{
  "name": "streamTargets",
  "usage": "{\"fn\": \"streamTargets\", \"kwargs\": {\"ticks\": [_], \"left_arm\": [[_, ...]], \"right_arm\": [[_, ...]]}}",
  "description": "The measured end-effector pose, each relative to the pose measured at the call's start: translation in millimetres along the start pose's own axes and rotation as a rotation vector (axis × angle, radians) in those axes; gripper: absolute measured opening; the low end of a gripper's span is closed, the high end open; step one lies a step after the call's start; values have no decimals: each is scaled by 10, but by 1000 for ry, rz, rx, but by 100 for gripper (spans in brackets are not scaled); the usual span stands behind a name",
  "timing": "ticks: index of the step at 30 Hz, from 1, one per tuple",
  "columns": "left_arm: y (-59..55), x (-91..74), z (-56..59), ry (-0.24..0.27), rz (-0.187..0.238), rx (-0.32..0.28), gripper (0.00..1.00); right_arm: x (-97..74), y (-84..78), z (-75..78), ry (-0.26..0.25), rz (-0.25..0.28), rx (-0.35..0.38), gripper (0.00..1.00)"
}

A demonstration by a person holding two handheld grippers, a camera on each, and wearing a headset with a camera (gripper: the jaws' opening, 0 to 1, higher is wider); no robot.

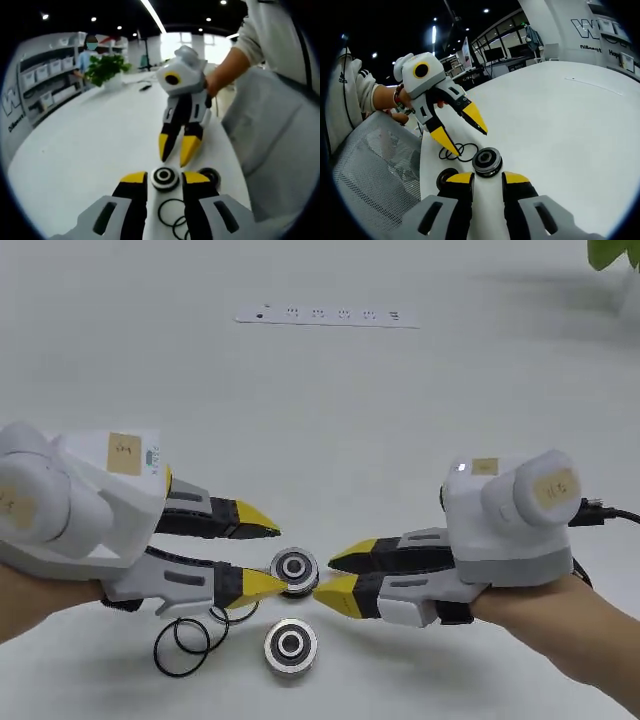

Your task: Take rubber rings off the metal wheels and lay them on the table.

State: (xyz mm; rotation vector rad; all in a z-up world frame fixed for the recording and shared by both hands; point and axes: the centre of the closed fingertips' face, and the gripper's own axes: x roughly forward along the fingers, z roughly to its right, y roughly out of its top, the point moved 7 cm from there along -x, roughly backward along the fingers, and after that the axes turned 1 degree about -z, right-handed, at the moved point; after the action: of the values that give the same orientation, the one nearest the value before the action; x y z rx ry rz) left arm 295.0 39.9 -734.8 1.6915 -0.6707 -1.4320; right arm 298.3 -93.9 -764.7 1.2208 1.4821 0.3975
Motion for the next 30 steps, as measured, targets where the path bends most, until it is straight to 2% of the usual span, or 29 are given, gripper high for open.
{"fn": "streamTargets", "kwargs": {"ticks": [5,14,19,22,27,30], "left_arm": [[-8,47,-20,5,16,-45,26],[-104,144,-5,3,-26,-34,20],[-101,141,12,2,-17,-66,17],[-93,154,27,11,-20,-63,15],[-98,157,23,14,-18,-63,15],[-105,162,17,9,-10,-70,14]], "right_arm": [[36,1,8,0,-6,-18,18],[74,-6,10,-1,-26,-72,15],[95,-11,14,2,-37,-84,15],[106,2,16,3,-38,-96,14],[100,-10,21,-13,-55,-151,7],[92,13,37,-31,-40,-171,1]]}}
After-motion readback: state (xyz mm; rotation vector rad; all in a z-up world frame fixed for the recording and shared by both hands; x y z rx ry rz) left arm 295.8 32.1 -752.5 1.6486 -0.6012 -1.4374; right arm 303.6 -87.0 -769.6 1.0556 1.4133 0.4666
